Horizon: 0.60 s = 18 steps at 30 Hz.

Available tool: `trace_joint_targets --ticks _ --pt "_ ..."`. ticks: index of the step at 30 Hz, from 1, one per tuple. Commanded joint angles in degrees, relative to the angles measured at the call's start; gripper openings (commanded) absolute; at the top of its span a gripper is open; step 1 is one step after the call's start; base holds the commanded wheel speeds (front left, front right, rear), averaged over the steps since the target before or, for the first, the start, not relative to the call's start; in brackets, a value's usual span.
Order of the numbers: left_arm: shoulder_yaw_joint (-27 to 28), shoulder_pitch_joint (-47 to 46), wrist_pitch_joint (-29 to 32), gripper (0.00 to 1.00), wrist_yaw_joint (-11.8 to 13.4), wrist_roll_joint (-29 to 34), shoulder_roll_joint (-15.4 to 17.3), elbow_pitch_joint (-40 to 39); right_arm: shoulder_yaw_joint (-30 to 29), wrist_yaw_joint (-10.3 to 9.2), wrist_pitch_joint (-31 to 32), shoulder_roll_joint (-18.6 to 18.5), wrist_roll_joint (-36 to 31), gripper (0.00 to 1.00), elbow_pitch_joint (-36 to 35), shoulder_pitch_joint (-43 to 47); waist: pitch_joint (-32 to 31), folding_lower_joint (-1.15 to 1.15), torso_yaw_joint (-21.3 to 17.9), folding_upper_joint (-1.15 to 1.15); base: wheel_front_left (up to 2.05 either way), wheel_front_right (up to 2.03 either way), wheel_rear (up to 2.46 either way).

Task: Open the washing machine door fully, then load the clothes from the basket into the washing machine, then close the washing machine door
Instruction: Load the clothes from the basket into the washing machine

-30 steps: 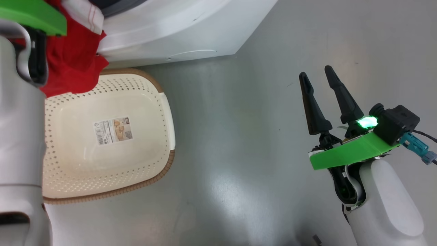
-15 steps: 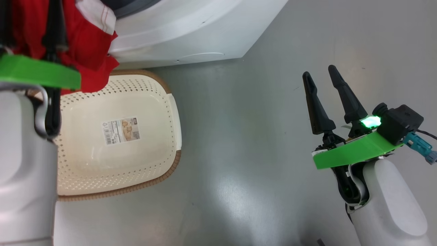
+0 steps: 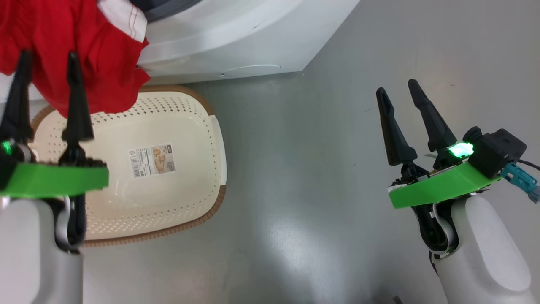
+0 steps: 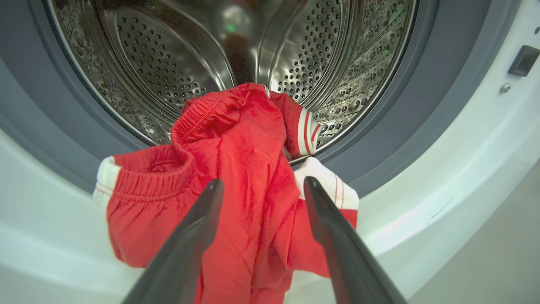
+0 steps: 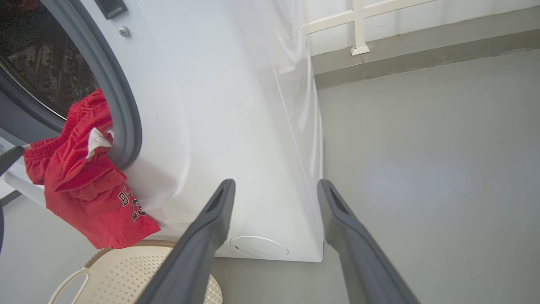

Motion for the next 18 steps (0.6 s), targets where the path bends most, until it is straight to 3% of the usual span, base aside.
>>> trace_joint_targets --ticks 1,18 --pt "2.2 2.4 -0.3 1.00 0.2 0.2 1.3 -2.5 1.0 0.09 -0.3 0.1 0.1 1.00 -1.6 1.3 0.0 0.00 0.1 0.00 0.00 0.00 0.00" --pt "4.3 13.7 -0.3 1.00 -0.2 -0.3 -3.8 -7.6 1.1 0.09 -0.3 -0.8 0.0 1.00 -2.2 1.3 0.4 0.00 1.1 0.00 0.00 0.00 0.00"
